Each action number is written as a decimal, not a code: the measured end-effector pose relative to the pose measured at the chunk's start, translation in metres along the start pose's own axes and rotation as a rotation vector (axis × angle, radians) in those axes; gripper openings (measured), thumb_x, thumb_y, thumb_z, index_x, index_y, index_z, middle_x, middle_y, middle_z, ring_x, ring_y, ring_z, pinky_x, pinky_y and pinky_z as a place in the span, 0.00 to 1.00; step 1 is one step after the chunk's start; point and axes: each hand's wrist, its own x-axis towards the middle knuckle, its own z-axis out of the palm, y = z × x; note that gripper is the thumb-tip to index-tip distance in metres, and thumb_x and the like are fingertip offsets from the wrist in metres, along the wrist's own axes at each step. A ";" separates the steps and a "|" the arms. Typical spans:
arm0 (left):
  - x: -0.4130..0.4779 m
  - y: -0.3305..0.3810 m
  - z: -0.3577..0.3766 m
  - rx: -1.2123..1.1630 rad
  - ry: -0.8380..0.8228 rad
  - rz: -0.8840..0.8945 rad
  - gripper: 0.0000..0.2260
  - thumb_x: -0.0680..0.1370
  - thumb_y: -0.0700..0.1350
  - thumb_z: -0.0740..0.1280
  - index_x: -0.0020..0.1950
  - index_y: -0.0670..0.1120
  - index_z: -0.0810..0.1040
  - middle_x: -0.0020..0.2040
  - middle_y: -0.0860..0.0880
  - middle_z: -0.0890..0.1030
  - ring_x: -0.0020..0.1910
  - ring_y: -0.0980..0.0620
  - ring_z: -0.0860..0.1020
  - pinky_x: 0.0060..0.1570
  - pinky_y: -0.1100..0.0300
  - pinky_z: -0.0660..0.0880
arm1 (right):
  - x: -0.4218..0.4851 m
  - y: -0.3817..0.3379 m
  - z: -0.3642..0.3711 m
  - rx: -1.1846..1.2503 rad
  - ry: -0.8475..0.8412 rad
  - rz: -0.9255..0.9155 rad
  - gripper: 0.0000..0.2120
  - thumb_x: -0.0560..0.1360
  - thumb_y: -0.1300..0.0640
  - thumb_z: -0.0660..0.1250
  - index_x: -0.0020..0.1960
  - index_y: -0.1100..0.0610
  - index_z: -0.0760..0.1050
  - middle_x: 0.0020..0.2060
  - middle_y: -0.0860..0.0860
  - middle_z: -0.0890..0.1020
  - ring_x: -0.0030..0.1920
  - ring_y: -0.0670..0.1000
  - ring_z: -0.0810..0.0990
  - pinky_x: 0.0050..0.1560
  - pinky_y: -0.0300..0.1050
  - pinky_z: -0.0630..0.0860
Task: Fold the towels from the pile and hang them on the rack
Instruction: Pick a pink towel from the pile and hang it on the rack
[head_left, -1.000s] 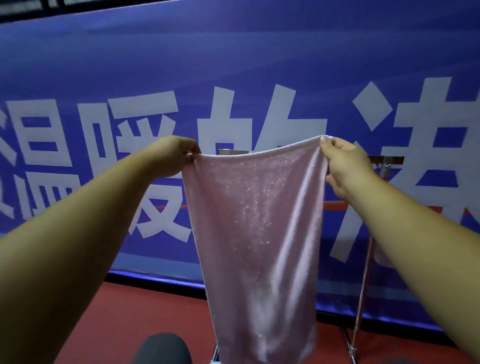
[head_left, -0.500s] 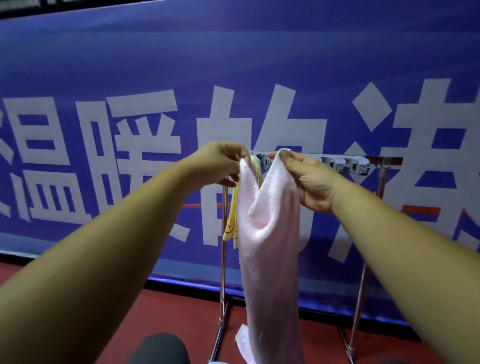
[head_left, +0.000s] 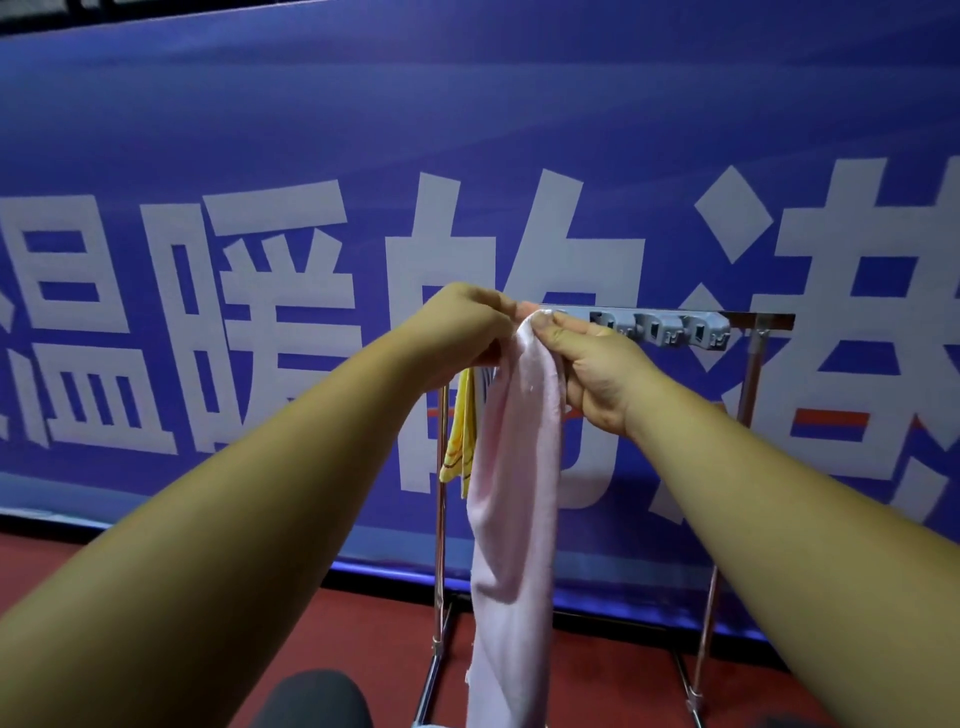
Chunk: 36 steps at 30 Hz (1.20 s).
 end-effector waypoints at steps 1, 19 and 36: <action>0.000 0.001 0.001 0.014 0.005 -0.005 0.11 0.80 0.30 0.67 0.58 0.41 0.84 0.54 0.39 0.86 0.53 0.42 0.87 0.56 0.47 0.85 | 0.002 0.002 -0.001 -0.017 0.020 -0.014 0.14 0.86 0.55 0.66 0.69 0.53 0.83 0.60 0.58 0.88 0.62 0.57 0.86 0.64 0.55 0.83; 0.005 -0.010 0.007 0.229 0.092 -0.012 0.18 0.76 0.29 0.69 0.61 0.47 0.74 0.52 0.43 0.81 0.48 0.47 0.80 0.44 0.55 0.82 | 0.014 0.002 0.005 -0.633 0.353 -0.202 0.07 0.78 0.50 0.77 0.53 0.50 0.83 0.48 0.47 0.87 0.51 0.49 0.86 0.55 0.56 0.86; -0.002 -0.027 -0.003 -0.016 0.073 0.013 0.14 0.78 0.28 0.61 0.50 0.48 0.77 0.44 0.48 0.80 0.41 0.49 0.75 0.36 0.56 0.76 | 0.004 -0.002 -0.023 -0.782 0.397 -0.137 0.15 0.74 0.42 0.78 0.47 0.53 0.82 0.41 0.50 0.86 0.38 0.50 0.80 0.34 0.48 0.80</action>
